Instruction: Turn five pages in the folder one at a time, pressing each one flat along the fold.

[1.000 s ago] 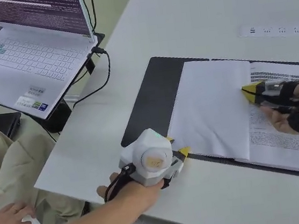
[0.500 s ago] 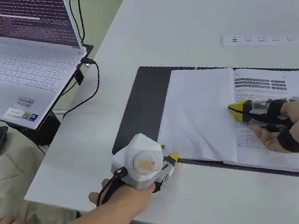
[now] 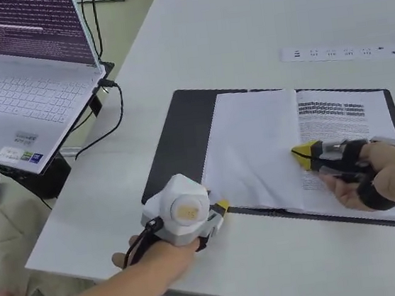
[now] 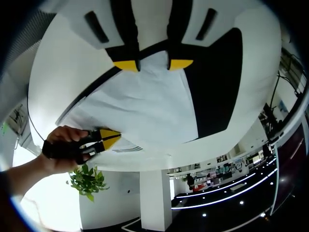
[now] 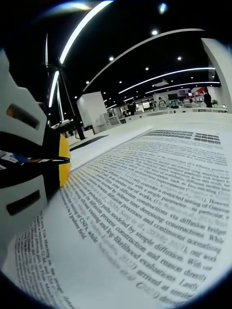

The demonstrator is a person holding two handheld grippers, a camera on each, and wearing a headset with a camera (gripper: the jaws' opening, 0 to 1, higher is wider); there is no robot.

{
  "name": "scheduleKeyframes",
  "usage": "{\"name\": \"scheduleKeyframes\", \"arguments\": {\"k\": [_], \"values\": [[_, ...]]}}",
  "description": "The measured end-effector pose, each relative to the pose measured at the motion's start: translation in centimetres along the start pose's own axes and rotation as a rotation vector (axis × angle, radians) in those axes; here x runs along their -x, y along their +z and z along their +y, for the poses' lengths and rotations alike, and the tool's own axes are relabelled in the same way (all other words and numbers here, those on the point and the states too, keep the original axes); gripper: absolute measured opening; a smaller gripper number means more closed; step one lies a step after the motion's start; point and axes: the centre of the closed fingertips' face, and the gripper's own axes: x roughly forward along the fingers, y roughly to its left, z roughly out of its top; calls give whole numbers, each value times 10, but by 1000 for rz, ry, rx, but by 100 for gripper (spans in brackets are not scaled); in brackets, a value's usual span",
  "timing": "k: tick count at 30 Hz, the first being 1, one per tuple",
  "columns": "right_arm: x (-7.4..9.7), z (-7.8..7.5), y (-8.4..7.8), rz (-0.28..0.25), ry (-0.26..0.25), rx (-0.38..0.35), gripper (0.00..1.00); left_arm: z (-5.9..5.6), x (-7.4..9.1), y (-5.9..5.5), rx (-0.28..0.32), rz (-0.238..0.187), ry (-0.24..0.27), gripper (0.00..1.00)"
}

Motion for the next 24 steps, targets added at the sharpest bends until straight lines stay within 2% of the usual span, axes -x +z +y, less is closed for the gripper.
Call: {"name": "scheduleKeyframes", "arguments": {"k": [11,16,24], "values": [[10,-13,-16,25,-25,23,0,1,0,0,0,1,2,21],[16,-17,-30,34,-30,30,0,1,0,0,-1,-2,2,21],[23,-24,-43,45,-35,38,0,1,0,0,-1,-8,3,21]]}}
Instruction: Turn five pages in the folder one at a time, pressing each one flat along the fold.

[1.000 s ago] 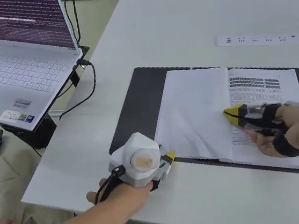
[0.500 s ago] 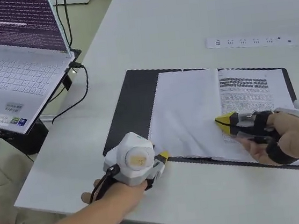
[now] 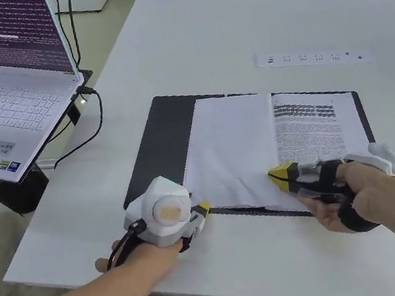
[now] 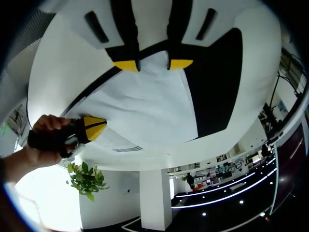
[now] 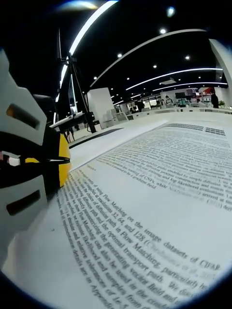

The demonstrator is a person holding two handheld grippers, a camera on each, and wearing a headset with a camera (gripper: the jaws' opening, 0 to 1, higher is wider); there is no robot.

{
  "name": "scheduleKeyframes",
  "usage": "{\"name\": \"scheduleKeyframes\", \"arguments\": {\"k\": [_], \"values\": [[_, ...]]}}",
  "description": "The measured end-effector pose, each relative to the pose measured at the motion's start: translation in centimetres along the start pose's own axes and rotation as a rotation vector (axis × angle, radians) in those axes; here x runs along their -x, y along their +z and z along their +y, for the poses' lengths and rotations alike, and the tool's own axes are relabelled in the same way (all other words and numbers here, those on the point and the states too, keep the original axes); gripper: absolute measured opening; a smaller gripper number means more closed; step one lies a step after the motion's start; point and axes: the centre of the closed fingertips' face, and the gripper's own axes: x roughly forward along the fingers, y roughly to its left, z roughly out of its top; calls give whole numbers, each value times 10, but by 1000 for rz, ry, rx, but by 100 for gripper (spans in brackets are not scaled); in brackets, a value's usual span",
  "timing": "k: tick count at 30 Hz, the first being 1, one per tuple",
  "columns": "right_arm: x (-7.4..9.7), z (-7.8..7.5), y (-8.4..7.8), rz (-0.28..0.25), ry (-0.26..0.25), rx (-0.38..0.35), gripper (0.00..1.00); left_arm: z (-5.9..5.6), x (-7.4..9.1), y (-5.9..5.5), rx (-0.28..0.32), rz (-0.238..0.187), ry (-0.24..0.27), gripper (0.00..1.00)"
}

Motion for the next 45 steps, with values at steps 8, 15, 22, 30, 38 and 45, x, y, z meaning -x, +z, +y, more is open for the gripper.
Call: {"name": "scheduleKeyframes", "arguments": {"k": [8,15,22,30,38,45], "values": [[5,-6,-9,3,-1,-1,0,0,1,0,-1,-1,1,20],[10,-11,-20,7,1,-1,0,0,1,0,-2,-1,1,20],[16,-15,-31,13,-1,1,0,0,1,0,-1,-3,2,20],[20,-22,-38,17,-3,0,0,0,1,0,-3,-3,3,20],[30,-42,-61,67,-64,14,0,0,1,0,-12,3,1,20],[47,-43,-91,91,-31,-5,0,0,1,0,17,7,10,20]]}}
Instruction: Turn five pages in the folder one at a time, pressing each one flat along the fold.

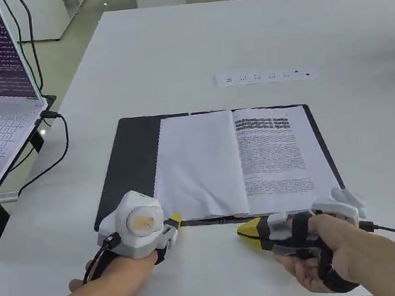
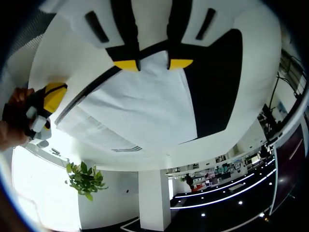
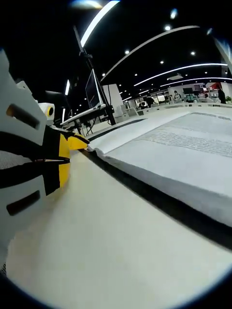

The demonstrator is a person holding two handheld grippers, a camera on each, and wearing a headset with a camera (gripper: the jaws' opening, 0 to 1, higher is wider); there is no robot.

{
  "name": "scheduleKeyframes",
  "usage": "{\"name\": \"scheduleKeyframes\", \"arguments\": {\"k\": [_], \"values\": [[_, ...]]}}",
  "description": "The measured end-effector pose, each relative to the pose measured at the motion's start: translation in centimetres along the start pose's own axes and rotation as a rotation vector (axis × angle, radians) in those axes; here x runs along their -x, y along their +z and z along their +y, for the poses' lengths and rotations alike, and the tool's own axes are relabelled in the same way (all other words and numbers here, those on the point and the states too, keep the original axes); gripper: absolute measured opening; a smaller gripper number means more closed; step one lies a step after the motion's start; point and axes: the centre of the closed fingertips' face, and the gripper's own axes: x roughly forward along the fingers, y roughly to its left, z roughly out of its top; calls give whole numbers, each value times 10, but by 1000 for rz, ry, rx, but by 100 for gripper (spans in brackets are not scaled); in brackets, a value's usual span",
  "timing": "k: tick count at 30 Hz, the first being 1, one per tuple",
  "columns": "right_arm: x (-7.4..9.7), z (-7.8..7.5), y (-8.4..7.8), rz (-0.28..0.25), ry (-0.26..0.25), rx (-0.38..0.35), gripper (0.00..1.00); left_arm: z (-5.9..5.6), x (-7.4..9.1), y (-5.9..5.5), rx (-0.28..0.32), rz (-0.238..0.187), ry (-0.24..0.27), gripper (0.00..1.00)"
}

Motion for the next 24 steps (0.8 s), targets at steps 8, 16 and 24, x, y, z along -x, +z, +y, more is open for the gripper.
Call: {"name": "scheduleKeyframes", "arguments": {"k": [8,16,24], "values": [[35,14,-1,-95,9,81,0,-4,8,-4,55,82,-35,25],[96,45,36,-362,11,256,3,0,39,9,113,106,-13,47],[155,69,55,-565,-101,600,28,-1,75,31,147,32,-15,60]]}}
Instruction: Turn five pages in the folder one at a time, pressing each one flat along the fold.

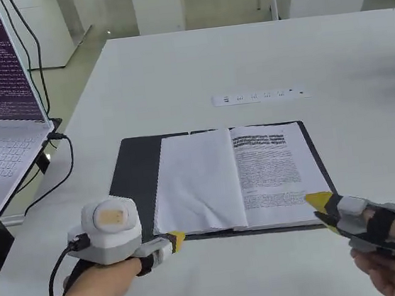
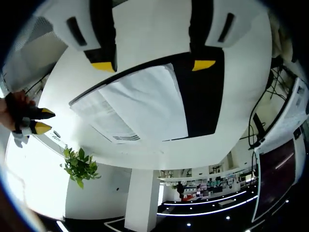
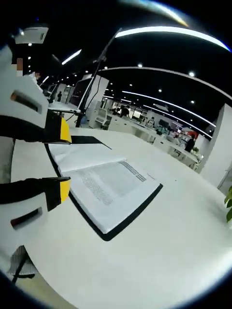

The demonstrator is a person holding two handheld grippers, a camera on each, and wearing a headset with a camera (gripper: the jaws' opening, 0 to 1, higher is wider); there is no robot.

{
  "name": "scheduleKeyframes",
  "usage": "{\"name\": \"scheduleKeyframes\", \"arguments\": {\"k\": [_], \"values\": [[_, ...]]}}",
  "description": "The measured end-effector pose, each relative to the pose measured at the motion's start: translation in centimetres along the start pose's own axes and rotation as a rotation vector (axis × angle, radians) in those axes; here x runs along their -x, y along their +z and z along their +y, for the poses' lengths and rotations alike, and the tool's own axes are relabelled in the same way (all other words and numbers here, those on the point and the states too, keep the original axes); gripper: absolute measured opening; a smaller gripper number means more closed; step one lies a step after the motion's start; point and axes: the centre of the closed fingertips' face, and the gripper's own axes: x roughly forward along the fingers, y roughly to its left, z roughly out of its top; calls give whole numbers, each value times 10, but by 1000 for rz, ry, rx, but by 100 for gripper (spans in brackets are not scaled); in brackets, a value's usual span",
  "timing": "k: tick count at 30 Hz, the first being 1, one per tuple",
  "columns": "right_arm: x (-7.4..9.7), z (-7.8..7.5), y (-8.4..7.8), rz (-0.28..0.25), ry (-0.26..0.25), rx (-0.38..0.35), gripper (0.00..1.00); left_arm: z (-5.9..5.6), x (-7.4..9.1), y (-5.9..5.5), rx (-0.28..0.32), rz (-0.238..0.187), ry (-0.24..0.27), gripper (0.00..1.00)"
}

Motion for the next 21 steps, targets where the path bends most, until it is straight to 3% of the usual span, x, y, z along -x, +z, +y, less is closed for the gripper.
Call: {"name": "scheduleKeyframes", "arguments": {"k": [3,5,6,7,9,11,13,15,21], "values": [[18,0,7,-26,-76,296,35,1,14,5,26,-39,10,68],[25,-2,9,-37,-110,444,42,1,23,6,29,-49,20,73],[27,-2,9,-36,-116,480,44,1,26,6,27,-54,22,74],[28,-1,8,-29,-112,512,46,1,29,6,22,-58,21,74],[32,-2,5,-19,-111,510,52,1,36,9,-3,-76,28,75],[35,1,7,-41,-90,551,65,1,43,14,-35,-111,32,78],[37,-2,12,-66,-106,618,84,-1,51,19,-44,-142,33,81],[36,-5,17,-77,-103,669,95,-3,59,24,-45,-175,26,85],[41,-13,16,-86,-77,723,100,-9,70,24,-74,-195,20,95]]}}
